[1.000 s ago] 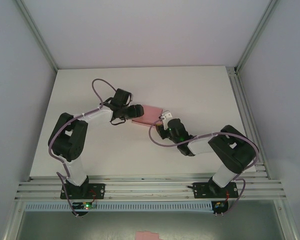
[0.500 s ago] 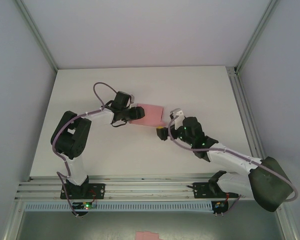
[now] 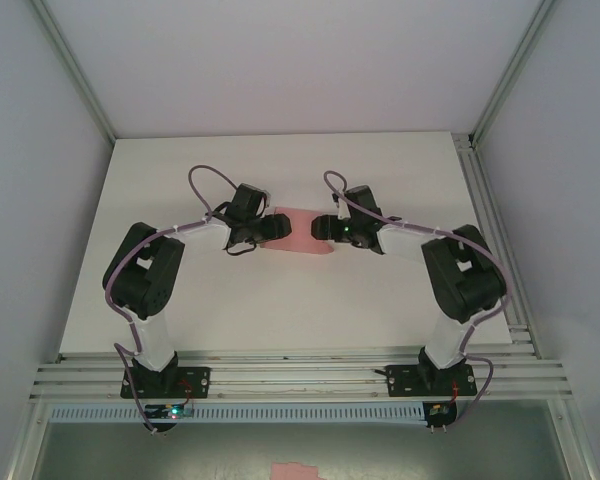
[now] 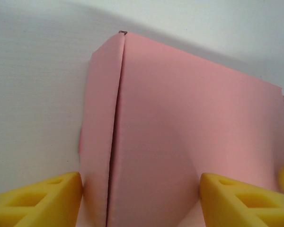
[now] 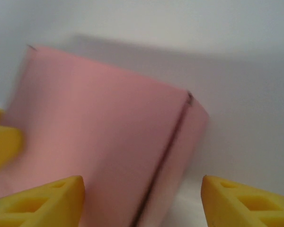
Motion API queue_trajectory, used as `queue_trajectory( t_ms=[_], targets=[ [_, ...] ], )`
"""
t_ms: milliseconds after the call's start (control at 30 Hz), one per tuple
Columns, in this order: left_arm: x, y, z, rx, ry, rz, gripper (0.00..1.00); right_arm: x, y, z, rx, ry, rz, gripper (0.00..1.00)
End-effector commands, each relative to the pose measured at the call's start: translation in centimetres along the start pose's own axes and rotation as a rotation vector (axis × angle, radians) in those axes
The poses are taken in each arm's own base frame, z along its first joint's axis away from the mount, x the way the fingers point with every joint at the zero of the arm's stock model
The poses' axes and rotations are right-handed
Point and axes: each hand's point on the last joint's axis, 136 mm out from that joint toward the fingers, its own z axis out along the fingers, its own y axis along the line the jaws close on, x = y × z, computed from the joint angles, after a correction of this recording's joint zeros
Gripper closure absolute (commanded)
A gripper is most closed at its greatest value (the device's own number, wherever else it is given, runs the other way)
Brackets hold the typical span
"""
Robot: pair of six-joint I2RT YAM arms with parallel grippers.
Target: Assemble paper box
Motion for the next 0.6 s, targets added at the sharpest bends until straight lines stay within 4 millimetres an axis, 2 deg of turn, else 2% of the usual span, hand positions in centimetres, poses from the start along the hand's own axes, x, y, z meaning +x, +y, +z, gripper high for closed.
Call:
queue_trajectory(
  t_ms=[0,100,133,300,400,500,567],
  targets=[
    [5.8,4.0,1.2,-0.152,0.159,-0.039,0.35,1.6,-0.4,1.0,-0.012,0.084,0.039,0.41],
    [6.2,3.8,1.1,-0.147,0.167,-0.037,0.35,3.0,-2.5,1.8,0.04,0.118,0.085,0.63],
    [6.2,3.9,1.0,-0.151,0.167,-0.04,0.35,3.4,-3.2,1.9,0.063,0.126,0.096,0.67],
    [6.2,2.4,0.5,-0.092,0.188,-0.036,0.34,5.0,-5.3,1.7,0.118,0.154,0.118,0.69],
    [5.4,2.0,-0.6,-0.1,0.159,-0.018,0.31,5.7,-6.3,1.7,0.15,0.176,0.117,0.72],
    [3.7,2.1,-2.3,-0.148,0.108,0.01,0.18,5.8,-6.4,1.7,0.144,0.185,0.11,0.71],
    [2.7,2.2,-3.0,-0.16,0.07,0.015,0.14,5.9,-6.2,1.7,0.138,0.19,0.094,0.71]
  ],
)
